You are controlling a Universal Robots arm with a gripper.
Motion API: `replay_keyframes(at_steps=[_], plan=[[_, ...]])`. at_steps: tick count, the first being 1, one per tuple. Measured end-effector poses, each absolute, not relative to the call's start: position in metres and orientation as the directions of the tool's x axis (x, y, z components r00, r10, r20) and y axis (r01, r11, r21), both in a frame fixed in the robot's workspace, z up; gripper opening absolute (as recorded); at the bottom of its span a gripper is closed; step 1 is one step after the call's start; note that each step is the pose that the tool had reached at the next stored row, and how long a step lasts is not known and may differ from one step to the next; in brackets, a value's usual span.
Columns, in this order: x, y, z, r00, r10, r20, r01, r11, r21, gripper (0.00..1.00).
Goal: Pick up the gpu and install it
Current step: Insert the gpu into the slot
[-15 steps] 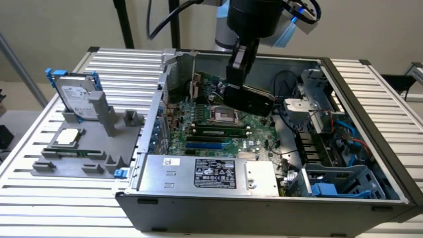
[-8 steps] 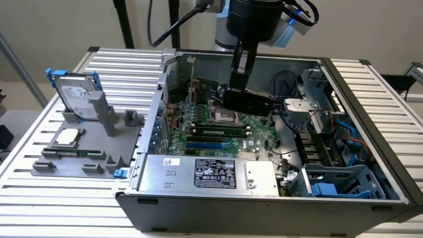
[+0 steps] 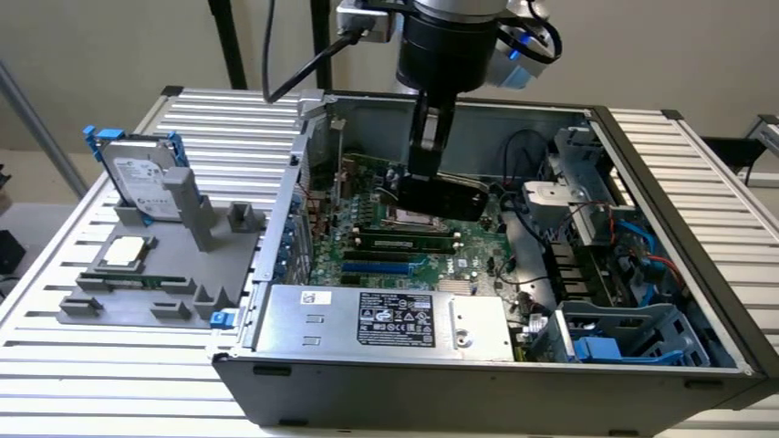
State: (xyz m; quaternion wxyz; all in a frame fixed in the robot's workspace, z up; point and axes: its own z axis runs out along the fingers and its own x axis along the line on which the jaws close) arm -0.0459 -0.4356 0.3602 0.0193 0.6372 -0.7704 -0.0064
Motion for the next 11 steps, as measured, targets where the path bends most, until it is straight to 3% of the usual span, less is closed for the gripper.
replay_keyframes(at_steps=[11], plan=[[-0.050,-0.440,0.348,-0.122,-0.992,0.022,-0.992,0.123,0.035,0.27]])
